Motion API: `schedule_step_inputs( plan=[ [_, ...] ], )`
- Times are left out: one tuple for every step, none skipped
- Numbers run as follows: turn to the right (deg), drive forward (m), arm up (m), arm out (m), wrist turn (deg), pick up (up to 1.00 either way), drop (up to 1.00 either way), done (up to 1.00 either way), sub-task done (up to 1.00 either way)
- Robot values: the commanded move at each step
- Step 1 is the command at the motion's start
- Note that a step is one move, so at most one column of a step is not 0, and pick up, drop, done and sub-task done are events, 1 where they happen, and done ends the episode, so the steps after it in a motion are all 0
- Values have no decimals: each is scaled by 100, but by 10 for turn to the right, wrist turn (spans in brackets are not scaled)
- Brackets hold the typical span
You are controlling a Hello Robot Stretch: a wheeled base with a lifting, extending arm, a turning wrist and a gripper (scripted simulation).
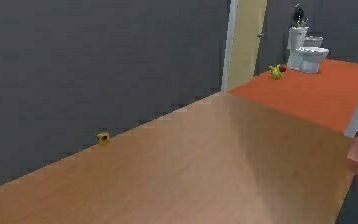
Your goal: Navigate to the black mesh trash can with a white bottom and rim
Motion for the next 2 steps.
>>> schedule_step_inputs(
  plan=[
    [0, 85, 0, 0, 0, 0, 0, 0, 0],
    [390, 0, 0, 0, 0, 0, 0, 0, 0]
  ],
)
